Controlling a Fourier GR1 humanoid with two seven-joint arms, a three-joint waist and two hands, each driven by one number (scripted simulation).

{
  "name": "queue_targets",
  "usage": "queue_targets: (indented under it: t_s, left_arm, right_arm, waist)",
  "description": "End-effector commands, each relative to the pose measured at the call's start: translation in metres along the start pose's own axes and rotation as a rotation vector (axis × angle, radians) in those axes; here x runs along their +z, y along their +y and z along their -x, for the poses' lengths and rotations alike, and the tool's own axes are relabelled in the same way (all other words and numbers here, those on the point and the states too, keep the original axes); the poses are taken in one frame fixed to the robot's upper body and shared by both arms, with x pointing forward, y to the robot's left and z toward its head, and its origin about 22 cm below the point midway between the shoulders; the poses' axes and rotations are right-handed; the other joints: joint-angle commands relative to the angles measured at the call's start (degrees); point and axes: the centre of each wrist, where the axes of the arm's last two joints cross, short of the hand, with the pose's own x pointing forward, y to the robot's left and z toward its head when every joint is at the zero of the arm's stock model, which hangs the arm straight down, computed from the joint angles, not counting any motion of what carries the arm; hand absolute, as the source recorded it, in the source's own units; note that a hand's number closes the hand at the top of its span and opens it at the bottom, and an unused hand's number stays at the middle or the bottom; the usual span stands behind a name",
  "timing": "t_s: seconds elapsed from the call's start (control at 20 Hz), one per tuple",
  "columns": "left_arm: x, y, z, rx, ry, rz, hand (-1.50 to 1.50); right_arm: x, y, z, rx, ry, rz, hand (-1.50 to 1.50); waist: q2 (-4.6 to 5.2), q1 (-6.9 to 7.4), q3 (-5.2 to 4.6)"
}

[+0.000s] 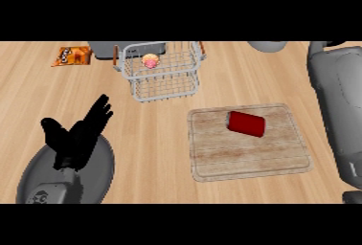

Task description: Pick the cupcake from the cutting board and place it in the tiered basket

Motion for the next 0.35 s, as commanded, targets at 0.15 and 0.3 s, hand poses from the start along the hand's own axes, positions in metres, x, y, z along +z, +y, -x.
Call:
queue_targets:
  t_s: [0.15,0.3]
  left_arm:
    - [0.002,0.006,0.007,-0.005,0.004,-0.009,0.00]
    - [0.002,0.006,-0.007,-0.001,-0.011,-0.002,0.00]
  right_arm:
    - [0.047,-0.099,0.022,0.032,-0.033,-0.042,-1.50]
    - [0.075,-0.145,0.010,0.038,-0.050,-0.012,-1.50]
  waist:
    - [0.46,-0.57,-0.06]
    - [0.59,0.37,-0.07]
